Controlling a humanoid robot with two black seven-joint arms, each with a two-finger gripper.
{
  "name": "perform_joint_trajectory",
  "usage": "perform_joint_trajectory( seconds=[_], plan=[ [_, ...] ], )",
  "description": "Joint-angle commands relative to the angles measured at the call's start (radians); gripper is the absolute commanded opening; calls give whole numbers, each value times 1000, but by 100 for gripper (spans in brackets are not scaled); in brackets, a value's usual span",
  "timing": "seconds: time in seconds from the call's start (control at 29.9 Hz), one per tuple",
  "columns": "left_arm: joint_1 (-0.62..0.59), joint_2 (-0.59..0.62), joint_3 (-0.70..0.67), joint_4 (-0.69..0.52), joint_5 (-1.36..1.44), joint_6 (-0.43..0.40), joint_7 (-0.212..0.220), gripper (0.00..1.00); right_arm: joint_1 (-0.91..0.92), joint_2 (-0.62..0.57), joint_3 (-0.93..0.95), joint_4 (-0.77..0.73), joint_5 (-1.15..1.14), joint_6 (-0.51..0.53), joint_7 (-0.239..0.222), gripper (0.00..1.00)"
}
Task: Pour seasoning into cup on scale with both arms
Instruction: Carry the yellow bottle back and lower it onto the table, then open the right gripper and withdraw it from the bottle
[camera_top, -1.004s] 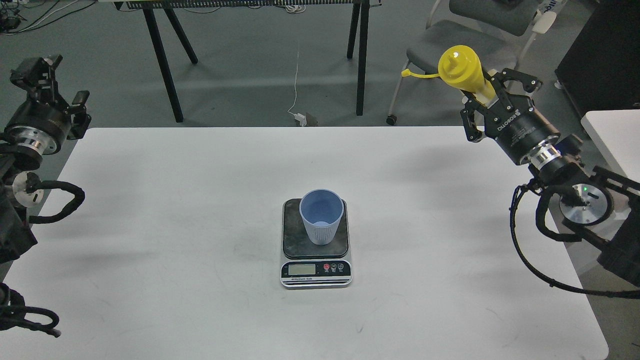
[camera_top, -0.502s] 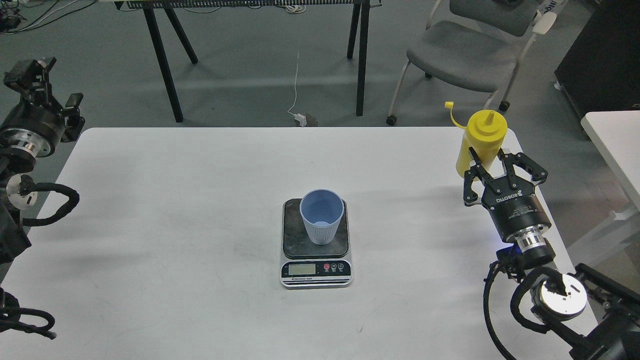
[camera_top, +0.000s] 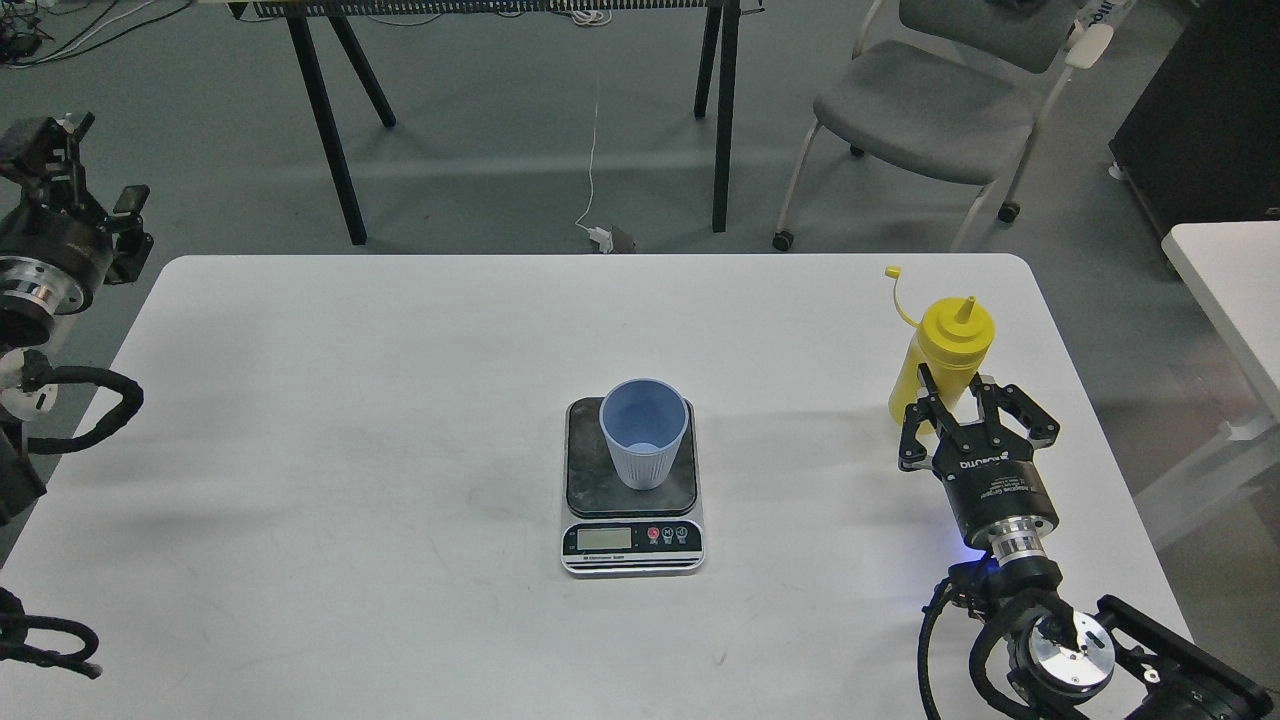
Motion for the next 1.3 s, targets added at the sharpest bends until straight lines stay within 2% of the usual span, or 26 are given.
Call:
perform_joint_trajectory(
  seconds=[0.0, 0.23, 0.7, 0.77, 0.9, 0.94, 0.97, 1.0, 1.27],
  plan=[
    [1, 3, 0, 0, 0, 0, 0, 85, -9, 16, -6, -18, -1, 0, 0, 39],
    [-6, 19, 46, 0, 17, 0, 0, 86, -17, 31, -6, -23, -4, 0, 0, 39],
    [-8, 25, 54, 0, 14, 0, 0, 86, -23, 50, -12, -52, -47, 0, 1, 43],
    [-8, 25, 54, 0, 14, 0, 0, 86, -23, 53, -12, -52, -47, 0, 2, 49],
    [-6, 22, 54, 0, 14, 0, 0, 86, -23, 54, -10, -54, -56, 0, 2, 66],
    [-6, 22, 54, 0, 14, 0, 0, 86, -23, 54, -9, -54, -61, 0, 2, 76],
    [-6, 22, 54, 0, 14, 0, 0, 86, -23, 54, -10, -52, -63, 0, 2, 95],
    [-8, 20, 54, 0, 14, 0, 0, 86, -25, 54, -12, -52, -66, 0, 2, 99],
    [-8, 22, 54, 0, 12, 0, 0, 86, -31, 54, -14, -50, -89, 0, 2, 100]
  ],
)
